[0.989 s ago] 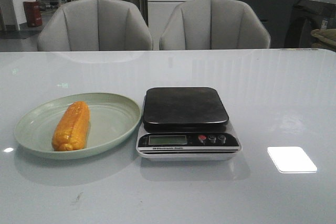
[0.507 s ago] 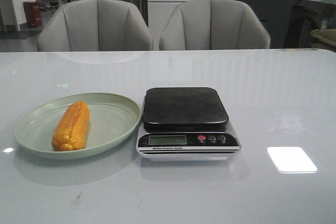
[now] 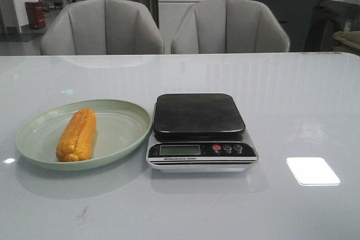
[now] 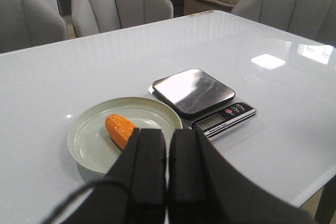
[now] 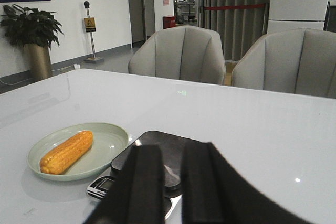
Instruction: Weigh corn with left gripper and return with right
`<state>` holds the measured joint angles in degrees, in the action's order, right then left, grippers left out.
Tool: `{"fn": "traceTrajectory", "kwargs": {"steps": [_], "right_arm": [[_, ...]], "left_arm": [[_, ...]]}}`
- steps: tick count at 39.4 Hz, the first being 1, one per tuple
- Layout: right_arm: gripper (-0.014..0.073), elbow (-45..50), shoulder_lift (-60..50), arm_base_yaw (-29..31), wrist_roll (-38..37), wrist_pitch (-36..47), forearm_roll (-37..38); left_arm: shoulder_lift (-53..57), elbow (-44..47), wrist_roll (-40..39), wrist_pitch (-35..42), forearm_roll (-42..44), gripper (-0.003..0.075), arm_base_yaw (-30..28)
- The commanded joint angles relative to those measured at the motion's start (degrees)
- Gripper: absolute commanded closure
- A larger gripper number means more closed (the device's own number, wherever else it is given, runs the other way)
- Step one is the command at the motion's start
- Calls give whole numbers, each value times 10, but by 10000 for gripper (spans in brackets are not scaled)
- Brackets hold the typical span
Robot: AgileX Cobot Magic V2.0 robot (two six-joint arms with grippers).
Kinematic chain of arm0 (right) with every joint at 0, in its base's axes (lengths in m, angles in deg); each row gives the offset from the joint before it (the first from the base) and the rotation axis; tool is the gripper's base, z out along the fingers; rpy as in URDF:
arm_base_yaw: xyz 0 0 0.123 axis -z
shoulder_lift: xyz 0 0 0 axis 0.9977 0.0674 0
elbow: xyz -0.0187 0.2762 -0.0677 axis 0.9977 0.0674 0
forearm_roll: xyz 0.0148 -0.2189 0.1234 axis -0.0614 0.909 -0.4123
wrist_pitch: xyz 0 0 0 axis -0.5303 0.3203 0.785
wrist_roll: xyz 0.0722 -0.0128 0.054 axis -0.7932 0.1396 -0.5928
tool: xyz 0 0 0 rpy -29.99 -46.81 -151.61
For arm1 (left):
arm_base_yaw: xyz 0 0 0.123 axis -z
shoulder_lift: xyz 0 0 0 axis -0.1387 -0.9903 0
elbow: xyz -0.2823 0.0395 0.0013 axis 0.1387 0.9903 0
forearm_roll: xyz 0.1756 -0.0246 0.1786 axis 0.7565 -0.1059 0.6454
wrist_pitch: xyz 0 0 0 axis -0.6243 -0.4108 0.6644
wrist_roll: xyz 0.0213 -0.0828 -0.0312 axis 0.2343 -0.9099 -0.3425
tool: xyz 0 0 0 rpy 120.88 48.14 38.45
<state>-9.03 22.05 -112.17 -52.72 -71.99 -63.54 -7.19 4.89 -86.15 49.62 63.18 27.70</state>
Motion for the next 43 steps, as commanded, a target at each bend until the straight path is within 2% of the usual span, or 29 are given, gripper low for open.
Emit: {"fn": "traceTrajectory", "kwargs": {"steps": [1,25,30,38,43], "right_arm": [[407,-15,13,3,8,47,7],[407,-15,13,3,8,48,7],[407,-15,13,3,8,48,7],[407,-15,13,3,8,48,7],[407,-15,13,3,8,48,7]], "left_arm": [[11,-14,0,46,0,596,3],[11,4,0,50,0,596,-1],[11,40,0,94,1,596,-59],[11,127,0,244,-2,596,-178],[12,187,-7,303,-2,596,-236]]}}
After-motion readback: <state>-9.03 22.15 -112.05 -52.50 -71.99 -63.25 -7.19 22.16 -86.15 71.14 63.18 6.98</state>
